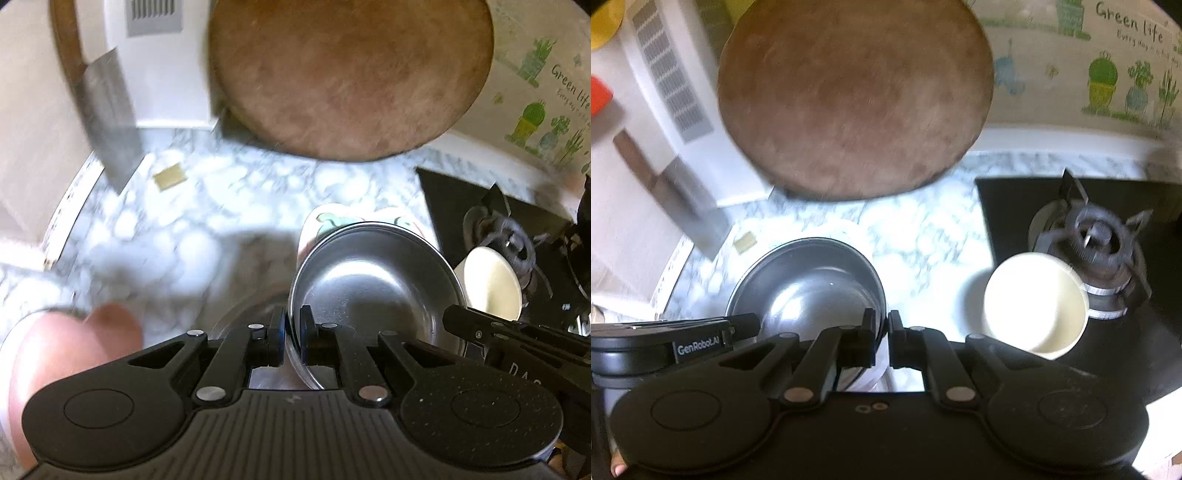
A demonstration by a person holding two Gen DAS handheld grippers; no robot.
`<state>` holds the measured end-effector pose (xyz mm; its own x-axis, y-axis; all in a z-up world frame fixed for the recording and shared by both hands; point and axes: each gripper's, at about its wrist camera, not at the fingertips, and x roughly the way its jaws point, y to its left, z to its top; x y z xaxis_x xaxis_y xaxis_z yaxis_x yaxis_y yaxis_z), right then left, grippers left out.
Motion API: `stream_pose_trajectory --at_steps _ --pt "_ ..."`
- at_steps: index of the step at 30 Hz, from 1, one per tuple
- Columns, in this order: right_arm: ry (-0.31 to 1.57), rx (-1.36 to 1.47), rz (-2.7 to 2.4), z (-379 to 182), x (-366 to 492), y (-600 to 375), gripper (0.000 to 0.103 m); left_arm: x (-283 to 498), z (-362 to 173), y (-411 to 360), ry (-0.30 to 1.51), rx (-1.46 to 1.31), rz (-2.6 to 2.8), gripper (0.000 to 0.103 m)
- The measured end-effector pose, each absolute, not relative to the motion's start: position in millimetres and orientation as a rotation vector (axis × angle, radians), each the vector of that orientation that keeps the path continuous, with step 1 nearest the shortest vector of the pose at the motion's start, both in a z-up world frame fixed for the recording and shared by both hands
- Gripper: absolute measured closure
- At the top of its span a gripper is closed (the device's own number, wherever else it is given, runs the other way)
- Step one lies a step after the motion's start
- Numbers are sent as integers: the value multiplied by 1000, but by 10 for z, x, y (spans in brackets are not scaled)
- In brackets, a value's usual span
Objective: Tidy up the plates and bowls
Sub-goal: 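Lower the pink cup into the steel bowl and open both grippers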
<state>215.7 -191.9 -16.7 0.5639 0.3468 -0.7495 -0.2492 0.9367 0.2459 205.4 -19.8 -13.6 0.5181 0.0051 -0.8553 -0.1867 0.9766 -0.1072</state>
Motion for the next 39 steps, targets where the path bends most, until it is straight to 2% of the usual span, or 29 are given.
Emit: stream_pose_trajectory --at_steps 12,23,39 --pt "997 110 358 -508 1923 -1723 96 1789 -532 -32 1114 -223 119 97" --pt "1041 115 372 -685 2012 -1682 96 1792 -687 17 1124 -229 133 97" --pt "1025 117 394 -624 2029 -1731 95 1777 -562 68 1066 -198 123 95"
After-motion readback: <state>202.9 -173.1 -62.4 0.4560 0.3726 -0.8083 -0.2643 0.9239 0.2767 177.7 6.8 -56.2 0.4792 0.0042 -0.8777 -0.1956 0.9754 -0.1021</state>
